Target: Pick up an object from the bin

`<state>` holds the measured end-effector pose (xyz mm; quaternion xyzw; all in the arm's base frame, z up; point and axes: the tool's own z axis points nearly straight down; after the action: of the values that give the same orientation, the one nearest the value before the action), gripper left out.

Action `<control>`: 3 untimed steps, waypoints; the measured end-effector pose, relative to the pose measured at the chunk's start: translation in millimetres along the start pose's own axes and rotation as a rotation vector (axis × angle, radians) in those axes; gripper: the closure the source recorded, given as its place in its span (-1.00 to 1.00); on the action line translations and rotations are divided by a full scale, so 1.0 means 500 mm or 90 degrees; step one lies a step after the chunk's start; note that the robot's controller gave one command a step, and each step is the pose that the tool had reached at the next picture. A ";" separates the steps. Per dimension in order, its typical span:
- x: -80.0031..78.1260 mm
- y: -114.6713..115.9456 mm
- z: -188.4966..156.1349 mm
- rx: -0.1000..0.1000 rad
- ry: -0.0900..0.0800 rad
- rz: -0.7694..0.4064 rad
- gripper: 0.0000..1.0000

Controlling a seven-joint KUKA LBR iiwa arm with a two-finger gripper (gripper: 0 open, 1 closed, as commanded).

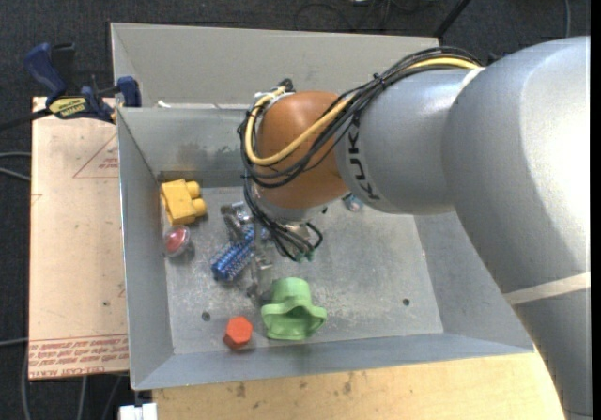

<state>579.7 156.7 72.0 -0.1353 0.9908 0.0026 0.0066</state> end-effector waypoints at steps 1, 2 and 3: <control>-0.002 0.001 -0.001 -0.001 -0.002 0.002 -1.00; -0.003 0.002 -0.001 -0.003 -0.003 0.003 -1.00; -0.004 0.003 -0.001 -0.004 -0.003 0.005 -1.00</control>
Offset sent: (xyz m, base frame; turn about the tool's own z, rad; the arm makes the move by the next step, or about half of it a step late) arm 0.0000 0.0000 0.0000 0.0000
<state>581.1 158.7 72.5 -0.1316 0.9912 0.0063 0.0088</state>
